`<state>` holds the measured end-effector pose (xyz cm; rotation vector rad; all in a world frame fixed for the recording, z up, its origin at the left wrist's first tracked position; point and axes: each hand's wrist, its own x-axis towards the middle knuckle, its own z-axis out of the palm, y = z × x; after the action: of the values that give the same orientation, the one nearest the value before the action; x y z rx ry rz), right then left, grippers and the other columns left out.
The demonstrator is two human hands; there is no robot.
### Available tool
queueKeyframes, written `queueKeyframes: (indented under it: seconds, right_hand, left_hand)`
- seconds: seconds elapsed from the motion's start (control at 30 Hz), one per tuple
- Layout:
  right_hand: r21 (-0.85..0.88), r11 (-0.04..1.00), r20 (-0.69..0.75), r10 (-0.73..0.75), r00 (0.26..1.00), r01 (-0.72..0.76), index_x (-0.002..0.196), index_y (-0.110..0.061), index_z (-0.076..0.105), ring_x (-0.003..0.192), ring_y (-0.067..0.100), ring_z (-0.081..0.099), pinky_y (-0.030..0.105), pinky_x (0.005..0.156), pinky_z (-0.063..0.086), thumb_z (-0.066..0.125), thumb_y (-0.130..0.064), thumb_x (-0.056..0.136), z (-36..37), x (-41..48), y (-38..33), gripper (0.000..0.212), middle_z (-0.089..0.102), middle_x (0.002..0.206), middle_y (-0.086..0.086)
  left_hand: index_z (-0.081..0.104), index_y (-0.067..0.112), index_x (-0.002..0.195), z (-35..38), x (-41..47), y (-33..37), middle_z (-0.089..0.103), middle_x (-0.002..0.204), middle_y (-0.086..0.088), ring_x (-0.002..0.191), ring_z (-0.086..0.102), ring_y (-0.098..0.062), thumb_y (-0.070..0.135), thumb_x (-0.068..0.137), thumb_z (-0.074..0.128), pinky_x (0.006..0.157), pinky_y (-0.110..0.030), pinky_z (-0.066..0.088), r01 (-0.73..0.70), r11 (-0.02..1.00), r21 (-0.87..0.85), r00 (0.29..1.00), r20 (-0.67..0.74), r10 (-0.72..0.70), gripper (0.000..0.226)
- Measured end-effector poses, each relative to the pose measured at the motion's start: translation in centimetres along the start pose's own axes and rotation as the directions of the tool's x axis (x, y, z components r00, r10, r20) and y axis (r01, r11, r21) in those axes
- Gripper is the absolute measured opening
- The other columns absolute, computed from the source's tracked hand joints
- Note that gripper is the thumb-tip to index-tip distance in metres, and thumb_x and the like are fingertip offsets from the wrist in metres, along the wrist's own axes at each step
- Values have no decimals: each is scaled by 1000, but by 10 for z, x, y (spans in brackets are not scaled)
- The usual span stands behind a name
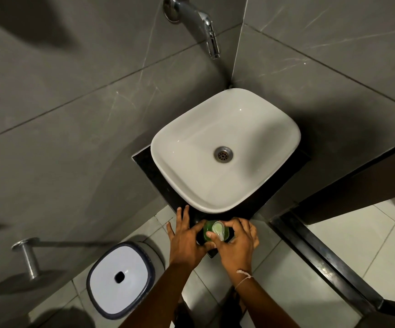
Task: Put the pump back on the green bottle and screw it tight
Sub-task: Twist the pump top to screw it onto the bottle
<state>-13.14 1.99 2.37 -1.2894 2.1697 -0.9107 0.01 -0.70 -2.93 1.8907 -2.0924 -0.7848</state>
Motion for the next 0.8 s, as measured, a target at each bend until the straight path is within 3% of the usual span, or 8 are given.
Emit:
queueKeyframes:
  seconds: [0.17, 0.4, 0.53, 0.67, 0.8]
  right_hand:
    - [-17, 996, 47, -82, 996, 83, 100, -41, 69, 124, 20, 37, 38, 94, 24, 86, -33, 60, -5, -2, 3, 45, 55, 116, -8]
    - [-37, 998, 9, -54, 999, 54, 84, -27, 74, 119, 30, 45, 41, 94, 28, 86, -16, 57, -4, 3, 0, 32, 59, 106, -1]
    - [-24, 998, 29, -59, 998, 60, 87, -32, 73, 119, 25, 43, 39, 95, 25, 85, -21, 57, -6, 3, 2, 35, 58, 106, -4]
    - [-46, 993, 120, -100, 988, 106, 106, -40, 70, 121, 17, 38, 40, 99, 24, 84, -28, 62, -10, 4, 6, 48, 54, 109, -10]
    - [-29, 997, 108, -74, 991, 77, 89, -33, 73, 120, 26, 43, 48, 99, 29, 82, -20, 57, -11, 6, 4, 35, 56, 107, -7]
  left_hand:
    - [51, 42, 128, -1, -1, 0, -1, 163, -1, 145, -23, -16, 63, 65, 72, 116, -62, -2, -4, 1000, 10, 1000, 3, 4, 70]
    - [50, 42, 130, -5, -2, 5, -2, 163, -1, 145, -24, -16, 63, 64, 75, 115, -58, -6, 3, 1000, -3, 1000, 10, -3, 73]
    - [49, 43, 130, -5, -2, 5, -2, 163, -1, 145, -23, -17, 64, 65, 74, 116, -59, -5, 2, 1000, 3, 1000, 13, -2, 73]
    - [48, 43, 131, -5, -2, 3, -3, 163, -1, 145, -24, -16, 65, 64, 73, 116, -59, -6, -3, 1000, 2, 1000, 20, 3, 74]
    - [48, 44, 131, -4, -2, 3, -3, 163, -1, 144, -26, -16, 66, 63, 73, 115, -57, -9, -9, 1000, 4, 1000, 14, 9, 76]
